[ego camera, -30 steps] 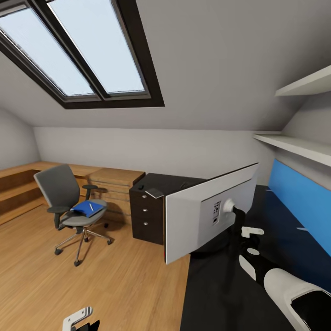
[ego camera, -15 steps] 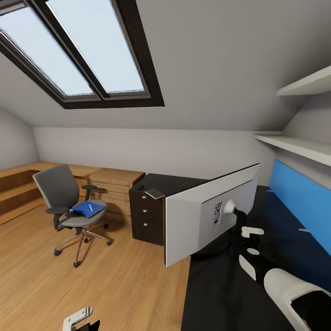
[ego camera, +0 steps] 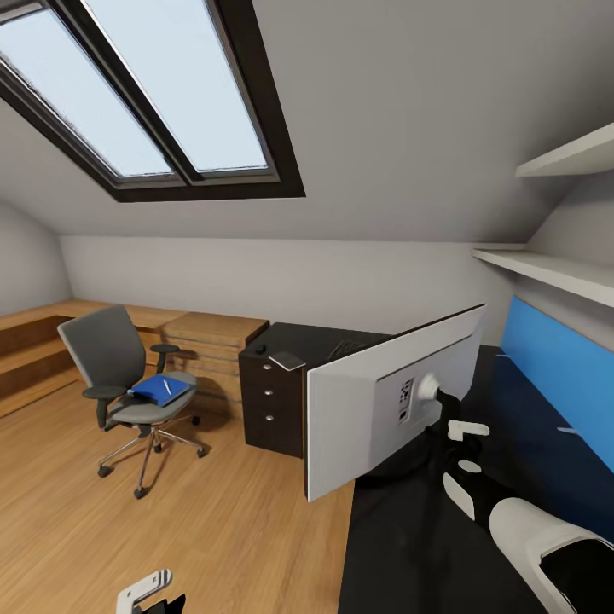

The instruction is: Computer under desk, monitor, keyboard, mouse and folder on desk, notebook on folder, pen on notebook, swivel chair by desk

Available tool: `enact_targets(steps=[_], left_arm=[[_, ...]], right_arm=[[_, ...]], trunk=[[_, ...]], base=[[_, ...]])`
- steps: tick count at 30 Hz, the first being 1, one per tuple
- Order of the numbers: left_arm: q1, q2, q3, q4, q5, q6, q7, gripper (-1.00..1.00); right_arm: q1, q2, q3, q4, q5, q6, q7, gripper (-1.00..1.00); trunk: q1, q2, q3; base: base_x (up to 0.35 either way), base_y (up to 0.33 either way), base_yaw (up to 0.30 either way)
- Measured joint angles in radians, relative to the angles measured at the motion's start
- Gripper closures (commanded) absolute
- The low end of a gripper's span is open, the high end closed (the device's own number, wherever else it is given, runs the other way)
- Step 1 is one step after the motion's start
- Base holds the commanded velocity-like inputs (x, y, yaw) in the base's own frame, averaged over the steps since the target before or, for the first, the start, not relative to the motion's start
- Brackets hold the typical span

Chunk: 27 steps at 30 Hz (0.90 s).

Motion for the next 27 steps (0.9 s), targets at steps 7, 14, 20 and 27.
enact_targets(steps=[7,14,20,27], left_arm=[[0.000,0.000,-0.001,0.000,0.000,0.000,0.000,-1.00],[0.000,-0.001,-0.002,0.000,0.000,0.000,0.000,-1.00],[0.000,-0.002,-0.002,0.000,0.000,0.000,0.000,-1.00],[0.000,-0.002,-0.002,0.000,0.000,0.000,0.000,-1.00]], right_arm=[[0.000,0.000,0.000,0.000,0.000,-0.001,-0.001,-1.00],[0.000,-0.002,-0.001,0.000,-0.001,-0.002,-0.003,-1.00],[0.000,-0.003,-0.002,0.000,-0.002,-0.010,-0.004,-1.00],[0.000,-0.003,-0.002,0.000,-0.002,-0.031,-0.004,-1.00]], trunk=[[0.000,0.000,0.000],[0.000,0.000,0.000],[0.000,0.000,0.000],[0.000,0.000,0.000]], base=[[0.001,0.000,0.000],[0.000,0.000,0.000],[0.000,0.000,0.000],[0.000,0.000,0.000]])
